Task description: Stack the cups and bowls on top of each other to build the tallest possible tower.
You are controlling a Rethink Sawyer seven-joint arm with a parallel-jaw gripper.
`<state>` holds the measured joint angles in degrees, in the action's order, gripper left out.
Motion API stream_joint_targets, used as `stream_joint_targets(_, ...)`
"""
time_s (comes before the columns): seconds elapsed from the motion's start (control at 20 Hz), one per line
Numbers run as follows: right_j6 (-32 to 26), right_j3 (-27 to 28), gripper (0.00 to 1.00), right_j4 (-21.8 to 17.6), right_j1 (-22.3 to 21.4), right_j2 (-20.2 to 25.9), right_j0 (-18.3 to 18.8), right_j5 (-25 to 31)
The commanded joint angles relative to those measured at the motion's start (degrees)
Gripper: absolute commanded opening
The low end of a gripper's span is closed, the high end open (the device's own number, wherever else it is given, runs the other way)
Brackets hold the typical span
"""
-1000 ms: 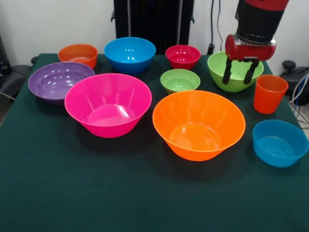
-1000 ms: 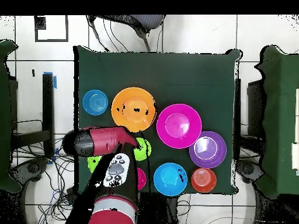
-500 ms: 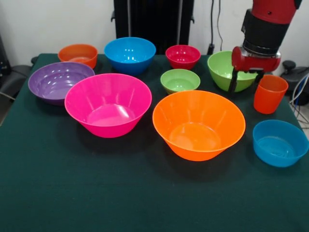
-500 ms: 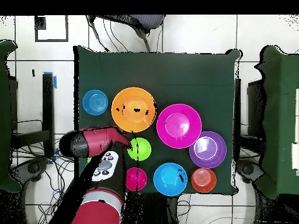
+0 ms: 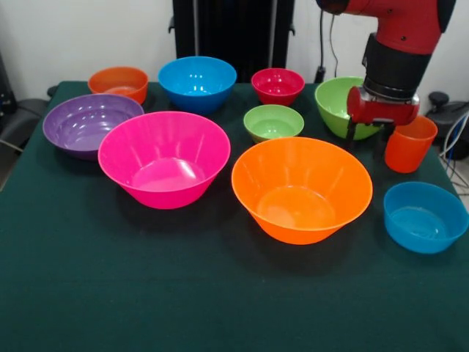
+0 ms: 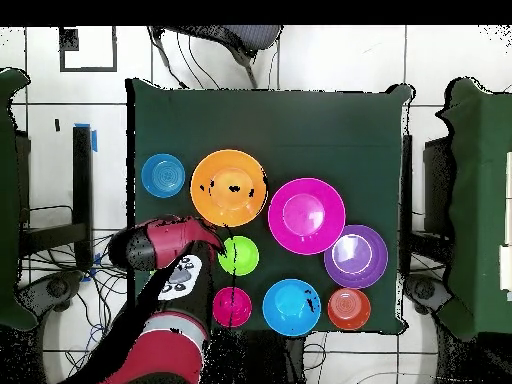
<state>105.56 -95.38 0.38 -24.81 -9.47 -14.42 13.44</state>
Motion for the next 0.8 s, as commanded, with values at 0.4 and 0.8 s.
stream_joint_targets(0.4, 9.30, 5.82, 1.00, 1.93, 6.05, 2.66, -0.92, -4.30)
stream_joint_targets(0.8, 9.44, 5.19, 1.00, 2.39, 4.13, 2.50, -1.59, -1.54)
